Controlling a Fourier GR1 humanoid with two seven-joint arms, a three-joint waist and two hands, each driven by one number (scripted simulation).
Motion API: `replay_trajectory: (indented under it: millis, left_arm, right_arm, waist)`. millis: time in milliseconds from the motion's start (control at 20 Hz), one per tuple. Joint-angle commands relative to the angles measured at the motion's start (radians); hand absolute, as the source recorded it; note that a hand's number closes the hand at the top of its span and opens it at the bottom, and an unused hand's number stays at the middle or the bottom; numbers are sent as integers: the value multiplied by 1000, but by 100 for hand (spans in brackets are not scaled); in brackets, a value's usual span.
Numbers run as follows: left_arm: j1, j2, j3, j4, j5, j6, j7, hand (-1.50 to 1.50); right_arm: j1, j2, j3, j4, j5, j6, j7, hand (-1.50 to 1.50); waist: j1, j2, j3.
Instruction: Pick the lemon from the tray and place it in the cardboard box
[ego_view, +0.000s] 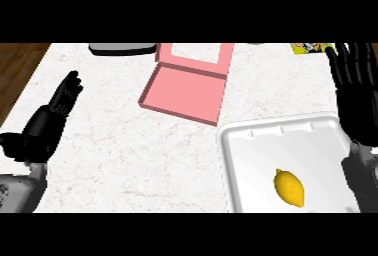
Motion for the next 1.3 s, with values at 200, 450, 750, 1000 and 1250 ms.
replay_trajectory:
  millis: [200,450,750,1000,1250]
  left_arm:
    - [115,-25,-15,29,-122,139,57,0]
    - [175,-36,2,70,-81,120,69,0]
    - [215,-96,-29,-21,-160,139,119,0]
    - [181,-80,-29,-16,-147,131,134,0]
    - [225,-90,-23,-7,-146,137,114,0]
  right_arm:
    - [24,7,131,-106,-12,135,42,-150]
    - [222,11,140,48,310,-135,-22,-150]
    - [285,-39,86,11,283,19,-112,-150]
    - [267,-288,145,-49,490,76,-7,-150]
    - [270,-498,184,-145,552,266,159,-150]
  waist:
    - [28,19,-41]
    - [17,26,-40]
    - [16,23,-40]
    - [12,22,-43]
    - [14,18,-45]
